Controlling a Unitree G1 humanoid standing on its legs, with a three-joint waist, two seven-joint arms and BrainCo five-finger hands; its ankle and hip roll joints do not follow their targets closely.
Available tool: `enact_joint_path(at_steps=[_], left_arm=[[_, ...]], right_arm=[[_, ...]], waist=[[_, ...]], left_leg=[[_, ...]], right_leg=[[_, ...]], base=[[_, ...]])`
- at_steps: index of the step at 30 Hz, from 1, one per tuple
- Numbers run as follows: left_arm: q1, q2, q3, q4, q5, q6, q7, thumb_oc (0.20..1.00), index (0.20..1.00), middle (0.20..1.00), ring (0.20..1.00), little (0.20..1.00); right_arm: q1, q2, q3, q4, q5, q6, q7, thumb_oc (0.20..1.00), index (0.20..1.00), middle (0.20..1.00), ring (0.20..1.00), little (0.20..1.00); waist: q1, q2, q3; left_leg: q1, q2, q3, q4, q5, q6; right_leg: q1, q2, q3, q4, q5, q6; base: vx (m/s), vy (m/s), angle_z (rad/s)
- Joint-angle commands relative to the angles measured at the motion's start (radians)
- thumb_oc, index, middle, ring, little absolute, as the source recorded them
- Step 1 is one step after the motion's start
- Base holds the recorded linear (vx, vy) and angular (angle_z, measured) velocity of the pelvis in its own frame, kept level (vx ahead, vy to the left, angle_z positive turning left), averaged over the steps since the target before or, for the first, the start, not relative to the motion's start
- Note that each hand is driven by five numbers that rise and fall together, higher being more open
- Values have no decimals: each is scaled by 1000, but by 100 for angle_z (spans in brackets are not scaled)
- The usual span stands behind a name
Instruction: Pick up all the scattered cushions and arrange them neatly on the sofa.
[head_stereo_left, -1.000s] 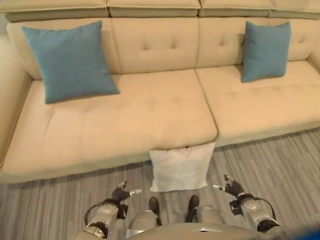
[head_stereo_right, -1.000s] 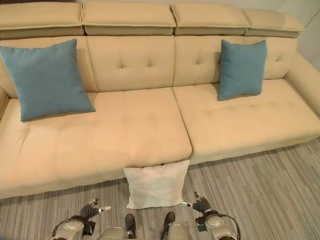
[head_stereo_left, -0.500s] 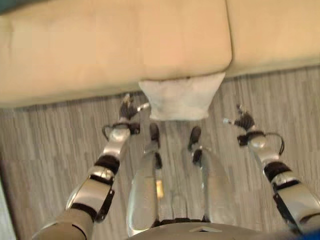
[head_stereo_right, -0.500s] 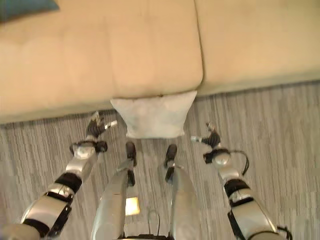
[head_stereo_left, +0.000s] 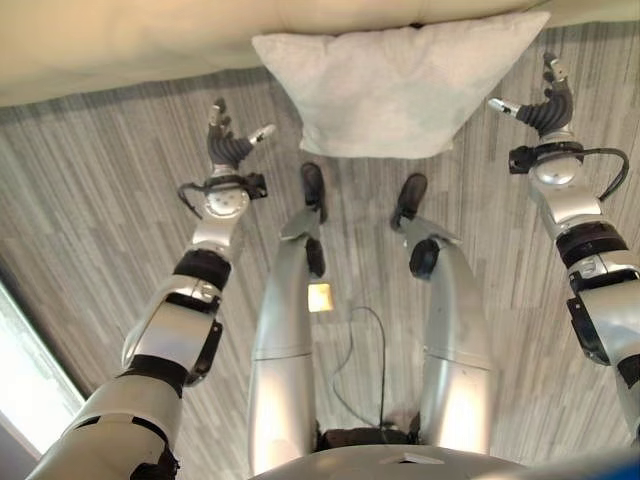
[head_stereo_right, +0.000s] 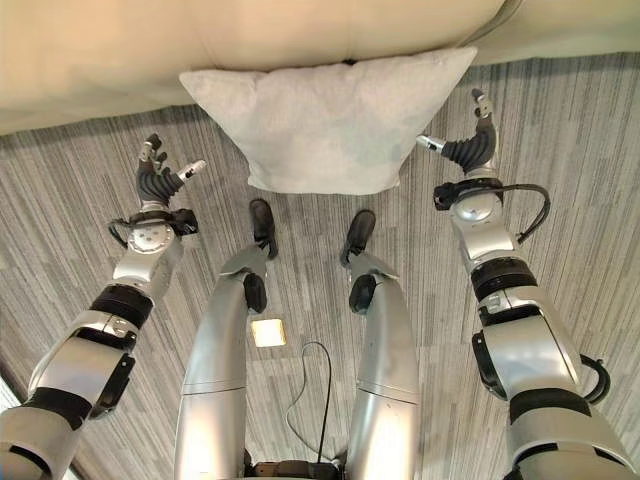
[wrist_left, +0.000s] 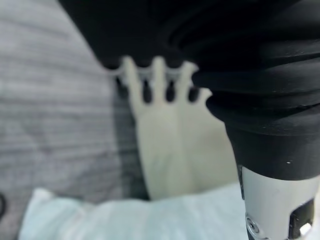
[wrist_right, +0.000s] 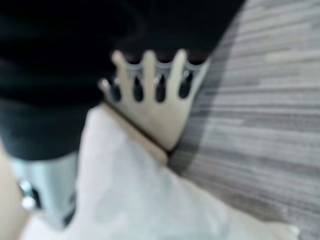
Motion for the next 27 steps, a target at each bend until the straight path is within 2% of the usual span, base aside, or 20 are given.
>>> enact_joint_path(at_steps=[1,8,11,15,23,26,27], left_arm=[[57,19,9,10,-45,-51,-27,1000,1000,1000,1000,1000],[-59,44,-30,-35,-105,-81,-35,1000,1000,1000,1000,1000],[-105,34,-61,-59,-112,-82,-34,1000,1000,1000,1000,1000],[-174,-8,-111,-49,-116,-76,-28,1000,1000,1000,1000,1000],[-293,-122,-172,-42,-132,-80,-2,1000,1000,1000,1000,1000],[-340,-194,-176,-24,-161,-91,11,1000,1000,1000,1000,1000],[-340,-223,-169,-31,-171,-101,17,799,799,799,799,799]], right_arm=[[128,-37,35,-20,27,-45,-25,1000,1000,1000,1000,1000],[42,-71,100,6,29,-44,-10,1000,1000,1000,1000,1000],[-14,-90,145,8,21,-43,1,1000,1000,1000,1000,1000],[-120,-67,220,37,18,-35,10,1000,1000,1000,1000,1000],[-311,26,331,39,3,-25,1,1000,1000,1000,1000,1000],[-361,143,345,29,29,-29,-4,1000,1000,1000,1000,1000],[-361,195,340,11,42,-35,-3,200,200,200,200,200]], waist=[[-26,14,-178],[-36,11,-171],[-38,15,-167],[-32,22,-164],[-21,37,-135],[-18,43,-121],[-17,44,-122]], left_leg=[[-34,-21,-52,-64,23,-40],[-140,-33,-45,-30,9,-27],[-189,-37,-33,-4,-1,-19],[-233,-43,-19,31,-14,-6],[-277,-47,-15,64,-11,1],[-281,-45,-17,72,-2,-3],[-283,-44,-19,75,-1,-2]], right_leg=[[2,-9,15,-15,4,115],[-115,-11,41,17,2,122],[-170,-16,55,41,3,128],[-228,-12,79,70,3,129],[-273,-9,92,97,11,138],[-273,-4,85,101,14,138],[-273,0,81,100,14,138]], base=[[40,47,3],[39,39,-6],[62,53,-2],[55,32,-4],[10,5,-2],[5,-13,-1],[20,-49,-3]])
